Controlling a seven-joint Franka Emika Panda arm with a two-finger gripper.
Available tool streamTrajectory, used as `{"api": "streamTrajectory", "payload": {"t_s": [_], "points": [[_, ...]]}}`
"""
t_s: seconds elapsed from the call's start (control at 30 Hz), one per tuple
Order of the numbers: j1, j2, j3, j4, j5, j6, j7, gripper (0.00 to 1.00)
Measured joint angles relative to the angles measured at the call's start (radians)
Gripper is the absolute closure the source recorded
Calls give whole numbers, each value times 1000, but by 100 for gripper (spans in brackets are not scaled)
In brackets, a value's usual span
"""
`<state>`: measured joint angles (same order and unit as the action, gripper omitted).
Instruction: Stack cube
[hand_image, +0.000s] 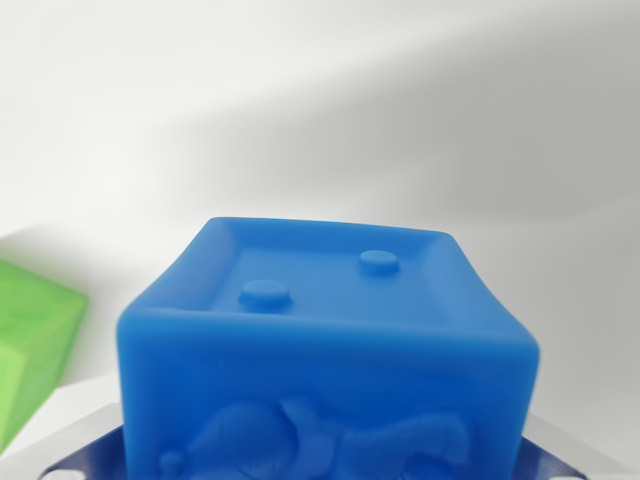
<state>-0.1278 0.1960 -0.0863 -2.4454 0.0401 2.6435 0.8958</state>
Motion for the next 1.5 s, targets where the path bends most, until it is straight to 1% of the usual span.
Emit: {"api": "streamTrajectory", "payload": {"t_s": [0.73, 1.23, 1.5], "points": [[76, -58, 3, -21, -13, -36, 194, 100], [128, -95, 10, -30, -21, -64, 332, 100], [151, -111, 15, -31, -25, -79, 398, 100]]}}
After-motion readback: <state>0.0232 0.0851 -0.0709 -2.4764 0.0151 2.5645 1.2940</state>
